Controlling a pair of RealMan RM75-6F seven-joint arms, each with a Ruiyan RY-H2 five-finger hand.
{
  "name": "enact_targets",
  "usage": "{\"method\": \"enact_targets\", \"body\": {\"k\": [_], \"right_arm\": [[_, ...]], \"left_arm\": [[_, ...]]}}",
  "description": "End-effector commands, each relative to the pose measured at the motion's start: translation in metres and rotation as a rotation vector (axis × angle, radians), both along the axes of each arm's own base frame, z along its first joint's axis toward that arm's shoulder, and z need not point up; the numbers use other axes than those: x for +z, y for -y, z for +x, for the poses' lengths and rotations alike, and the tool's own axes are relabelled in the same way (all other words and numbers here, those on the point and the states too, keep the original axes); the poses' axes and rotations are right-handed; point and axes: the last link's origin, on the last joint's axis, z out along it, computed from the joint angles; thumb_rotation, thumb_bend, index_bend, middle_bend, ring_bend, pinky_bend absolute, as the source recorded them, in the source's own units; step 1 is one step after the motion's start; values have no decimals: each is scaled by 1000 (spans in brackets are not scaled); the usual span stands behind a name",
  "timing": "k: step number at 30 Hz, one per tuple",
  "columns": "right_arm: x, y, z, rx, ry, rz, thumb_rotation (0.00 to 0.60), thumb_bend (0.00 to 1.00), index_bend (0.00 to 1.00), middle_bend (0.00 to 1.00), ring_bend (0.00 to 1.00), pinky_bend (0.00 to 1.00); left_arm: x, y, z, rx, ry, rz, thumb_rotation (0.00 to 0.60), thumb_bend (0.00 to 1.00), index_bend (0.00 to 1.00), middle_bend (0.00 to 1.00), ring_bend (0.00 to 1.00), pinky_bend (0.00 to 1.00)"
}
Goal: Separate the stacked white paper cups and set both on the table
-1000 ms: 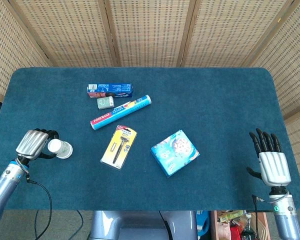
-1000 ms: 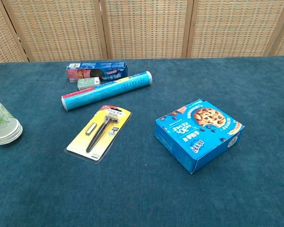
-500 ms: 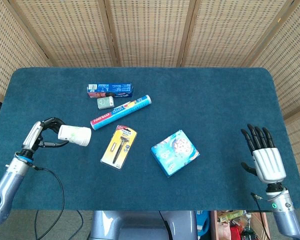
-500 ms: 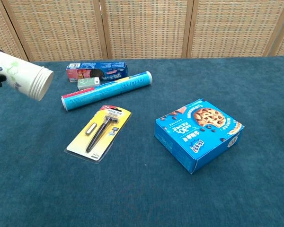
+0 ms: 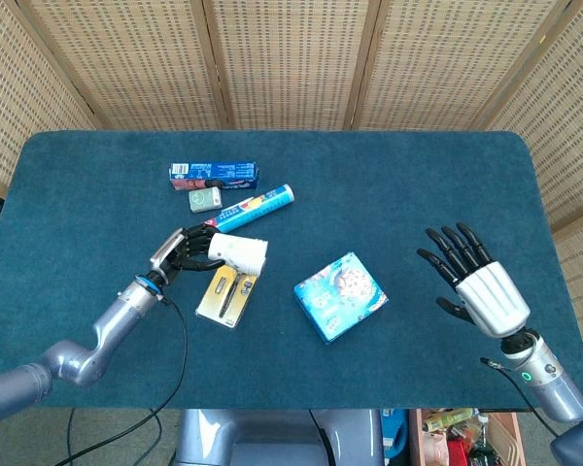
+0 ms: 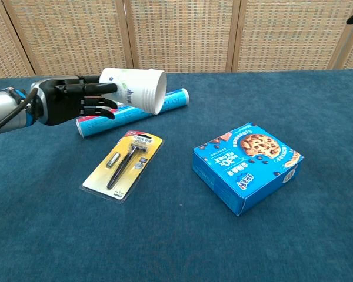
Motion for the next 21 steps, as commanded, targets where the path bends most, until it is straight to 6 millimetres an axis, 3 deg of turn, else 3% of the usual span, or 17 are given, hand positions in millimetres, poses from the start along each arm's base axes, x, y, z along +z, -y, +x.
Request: {"method": "enact_targets", "body": {"k": [1,10,21], "right_arm": [[0,9,8,36,-11,22,600,0,252,130,0,32],[-27,43,47,193,-27,124,600,3,382,180,28,128],[-77,69,100,359,-22,209,600,51,441,198,41,154]], "left_arm": [[-8,-4,14,-11,13,-15,600,129,539,525,472,456],[-39,-18,67,-65,19,-82,600,129,539,525,472,456],[-59,-16,96,-100,16,-123,600,129,539,525,472,456]]}}
